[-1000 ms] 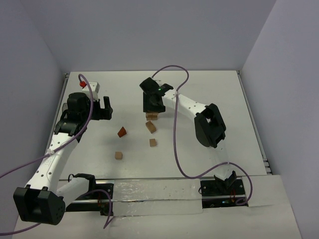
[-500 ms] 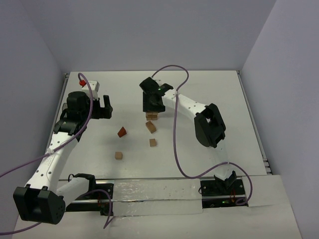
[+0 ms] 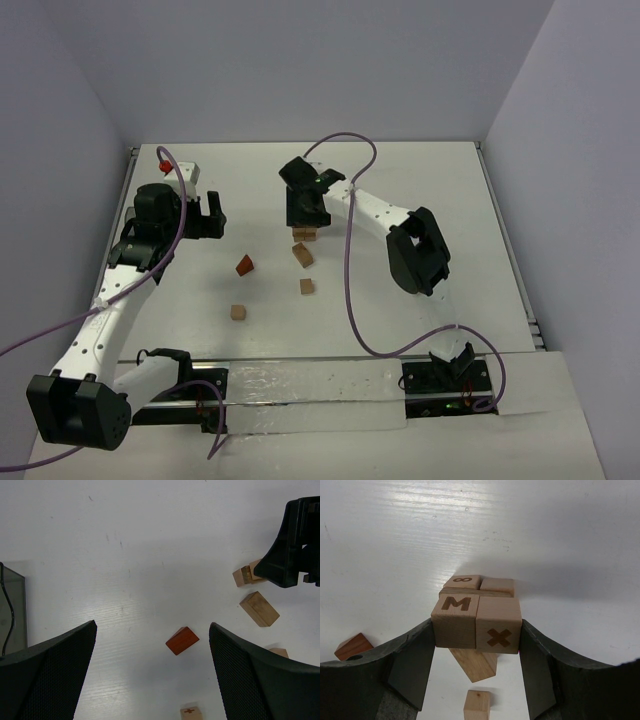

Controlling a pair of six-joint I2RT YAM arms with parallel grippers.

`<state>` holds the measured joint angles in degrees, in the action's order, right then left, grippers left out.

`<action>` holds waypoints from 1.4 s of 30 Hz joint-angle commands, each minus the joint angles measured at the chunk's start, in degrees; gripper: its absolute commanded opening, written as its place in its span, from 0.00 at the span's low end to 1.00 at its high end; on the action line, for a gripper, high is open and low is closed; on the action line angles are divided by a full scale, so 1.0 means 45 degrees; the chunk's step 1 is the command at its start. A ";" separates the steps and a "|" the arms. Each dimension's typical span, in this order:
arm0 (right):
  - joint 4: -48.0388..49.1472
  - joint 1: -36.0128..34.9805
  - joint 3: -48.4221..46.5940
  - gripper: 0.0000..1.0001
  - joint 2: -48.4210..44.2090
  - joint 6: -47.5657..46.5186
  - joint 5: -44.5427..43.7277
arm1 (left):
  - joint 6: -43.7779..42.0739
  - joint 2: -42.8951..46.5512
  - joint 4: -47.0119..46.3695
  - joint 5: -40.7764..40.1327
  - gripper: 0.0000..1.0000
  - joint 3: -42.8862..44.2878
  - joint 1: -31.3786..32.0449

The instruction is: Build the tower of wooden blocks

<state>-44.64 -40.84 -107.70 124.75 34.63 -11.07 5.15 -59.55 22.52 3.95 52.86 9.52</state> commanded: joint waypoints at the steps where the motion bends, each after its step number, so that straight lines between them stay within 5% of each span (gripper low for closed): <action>1: 0.0190 0.0033 -0.0578 0.34 0.0130 0.0019 -0.0143 | 0.0009 0.0050 -0.0494 0.0182 0.99 0.0538 -0.0084; 42: 0.0159 -0.0280 -0.0813 0.46 -0.0070 -0.0075 -0.0549 | 0.0028 0.0014 -0.0474 0.0272 0.99 0.0499 -0.0084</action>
<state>-44.64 -41.65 -108.50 124.75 34.57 -11.57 5.15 -59.70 22.52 3.96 52.86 9.52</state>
